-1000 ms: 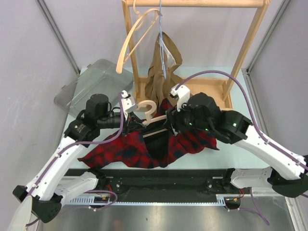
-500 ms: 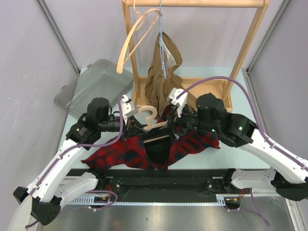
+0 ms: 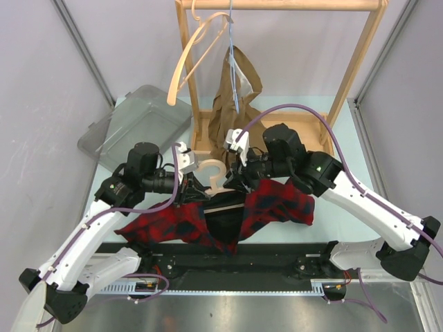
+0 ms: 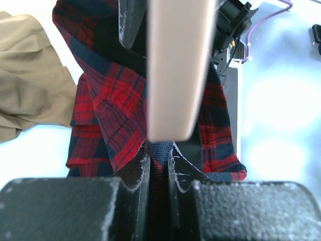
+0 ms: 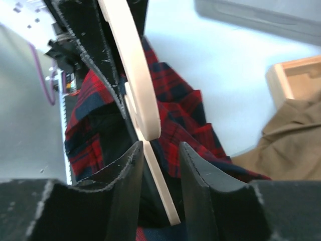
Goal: Place the skirt on the hanger
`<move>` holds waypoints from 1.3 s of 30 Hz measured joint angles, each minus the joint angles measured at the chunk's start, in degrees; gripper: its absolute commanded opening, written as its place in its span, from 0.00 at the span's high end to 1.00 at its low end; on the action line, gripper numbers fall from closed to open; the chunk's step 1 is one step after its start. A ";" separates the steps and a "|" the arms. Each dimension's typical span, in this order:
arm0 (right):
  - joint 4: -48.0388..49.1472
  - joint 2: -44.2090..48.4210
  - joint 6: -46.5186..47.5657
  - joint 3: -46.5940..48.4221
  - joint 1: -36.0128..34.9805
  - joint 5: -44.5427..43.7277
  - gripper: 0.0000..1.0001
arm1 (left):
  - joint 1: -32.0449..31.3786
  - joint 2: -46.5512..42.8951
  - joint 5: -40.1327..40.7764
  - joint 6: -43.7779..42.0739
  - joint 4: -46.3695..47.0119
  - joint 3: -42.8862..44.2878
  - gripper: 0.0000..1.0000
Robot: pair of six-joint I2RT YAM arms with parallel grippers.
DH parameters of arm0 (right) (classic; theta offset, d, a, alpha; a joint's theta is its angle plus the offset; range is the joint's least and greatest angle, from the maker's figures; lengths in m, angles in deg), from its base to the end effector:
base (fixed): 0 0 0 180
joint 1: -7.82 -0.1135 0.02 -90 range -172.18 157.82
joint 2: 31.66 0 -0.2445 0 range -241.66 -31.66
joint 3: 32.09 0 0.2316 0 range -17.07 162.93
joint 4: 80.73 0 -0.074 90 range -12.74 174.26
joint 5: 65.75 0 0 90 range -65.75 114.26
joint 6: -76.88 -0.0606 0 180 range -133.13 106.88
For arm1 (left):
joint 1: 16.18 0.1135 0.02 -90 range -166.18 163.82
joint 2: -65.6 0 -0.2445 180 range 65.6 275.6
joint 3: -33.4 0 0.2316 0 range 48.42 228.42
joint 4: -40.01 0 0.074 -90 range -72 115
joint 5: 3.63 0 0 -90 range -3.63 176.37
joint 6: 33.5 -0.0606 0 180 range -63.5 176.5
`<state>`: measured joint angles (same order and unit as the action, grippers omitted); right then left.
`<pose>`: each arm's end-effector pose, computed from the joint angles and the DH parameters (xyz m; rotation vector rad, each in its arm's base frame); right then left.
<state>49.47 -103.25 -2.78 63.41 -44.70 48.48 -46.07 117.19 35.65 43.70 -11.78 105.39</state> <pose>0.1450 0.2300 0.3829 -1.3212 1.6266 0.8839 0.1336 -0.1309 0.3273 1.2299 1.6778 -1.1100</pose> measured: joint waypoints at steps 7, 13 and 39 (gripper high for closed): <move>-2.51 -1.60 1.42 0.00 1.18 8.41 0.66 | 0.00 0.04 -0.63 -1.81 -1.97 0.46 1.00; -3.93 -3.08 2.01 0.00 1.36 11.04 0.85 | 0.00 0.63 -1.11 -3.21 -4.09 1.11 1.00; -5.16 -5.84 2.82 0.00 0.44 8.59 1.00 | -0.28 1.20 4.13 -3.58 -3.98 1.97 0.33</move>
<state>44.31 -109.09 0.04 63.41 -44.26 57.07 -46.35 118.40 39.78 40.12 -15.76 107.35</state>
